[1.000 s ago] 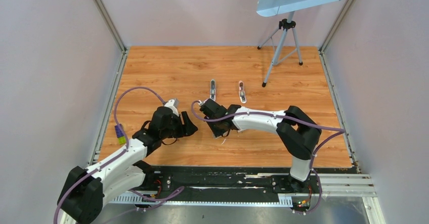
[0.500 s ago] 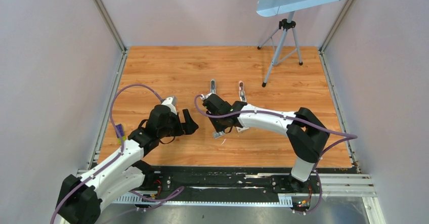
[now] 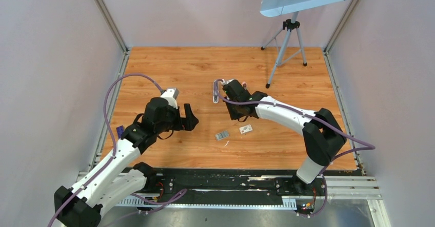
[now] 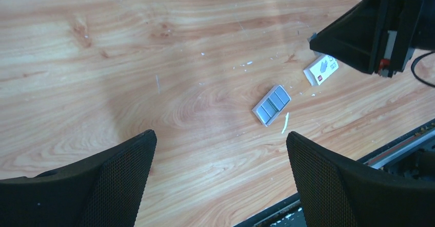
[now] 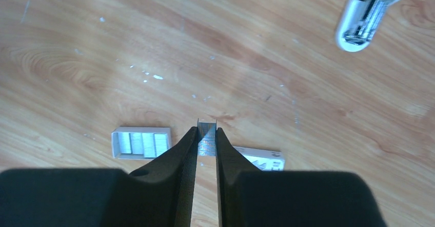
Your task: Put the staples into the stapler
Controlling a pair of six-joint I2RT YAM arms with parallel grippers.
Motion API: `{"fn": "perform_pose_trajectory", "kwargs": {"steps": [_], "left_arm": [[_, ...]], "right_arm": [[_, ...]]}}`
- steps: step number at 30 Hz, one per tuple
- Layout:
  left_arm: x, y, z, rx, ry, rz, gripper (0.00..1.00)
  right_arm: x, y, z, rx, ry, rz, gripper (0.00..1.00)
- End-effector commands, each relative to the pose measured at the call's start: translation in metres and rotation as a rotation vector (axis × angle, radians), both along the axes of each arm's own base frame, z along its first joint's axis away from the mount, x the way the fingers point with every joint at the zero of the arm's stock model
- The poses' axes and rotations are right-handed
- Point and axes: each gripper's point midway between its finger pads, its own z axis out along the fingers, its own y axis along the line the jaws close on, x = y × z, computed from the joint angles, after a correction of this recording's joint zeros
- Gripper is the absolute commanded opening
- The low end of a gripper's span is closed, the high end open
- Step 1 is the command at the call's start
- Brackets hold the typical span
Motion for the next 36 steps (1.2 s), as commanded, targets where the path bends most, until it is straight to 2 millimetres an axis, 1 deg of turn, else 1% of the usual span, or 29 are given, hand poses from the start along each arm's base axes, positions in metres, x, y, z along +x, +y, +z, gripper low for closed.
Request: {"fn": "perform_pose_trajectory", "kwargs": {"steps": [1,4,7,9,11,15,18,27,31,36], "left_arm": [[-0.001,0.011,0.006,0.108,-0.043,-0.042,1.00],[0.001,0.013,0.009,0.135,-0.047,-0.046,1.00],[-0.003,0.006,0.015,0.131,-0.039,-0.105,1.00],[-0.003,0.006,0.019,0.147,-0.037,-0.124,1.00],[-0.002,0.009,0.016,0.183,-0.038,-0.137,1.00],[-0.003,0.017,0.003,0.242,-0.024,-0.138,1.00],[-0.005,0.012,0.002,0.229,-0.018,-0.168,1.00],[-0.003,0.019,0.003,0.251,-0.030,-0.144,1.00],[-0.003,0.019,0.002,0.255,-0.026,-0.143,1.00],[-0.003,0.019,0.001,0.255,-0.022,-0.140,1.00]], "right_arm": [[0.015,-0.027,0.003,-0.027,-0.020,-0.050,0.19],[0.029,-0.039,0.005,-0.033,-0.043,-0.081,0.19],[0.043,-0.050,0.006,-0.043,-0.060,-0.111,0.19],[0.051,-0.057,0.005,-0.046,-0.063,-0.135,0.20],[0.059,-0.063,0.004,-0.041,-0.068,-0.156,0.20],[0.077,-0.073,0.001,-0.037,-0.087,-0.194,0.20],[0.089,-0.079,0.000,-0.039,-0.104,-0.215,0.20],[0.121,-0.084,-0.009,0.001,-0.126,-0.234,0.19],[0.129,-0.080,-0.012,0.037,-0.126,-0.225,0.19],[0.134,-0.077,-0.018,0.058,-0.121,-0.213,0.19]]}}
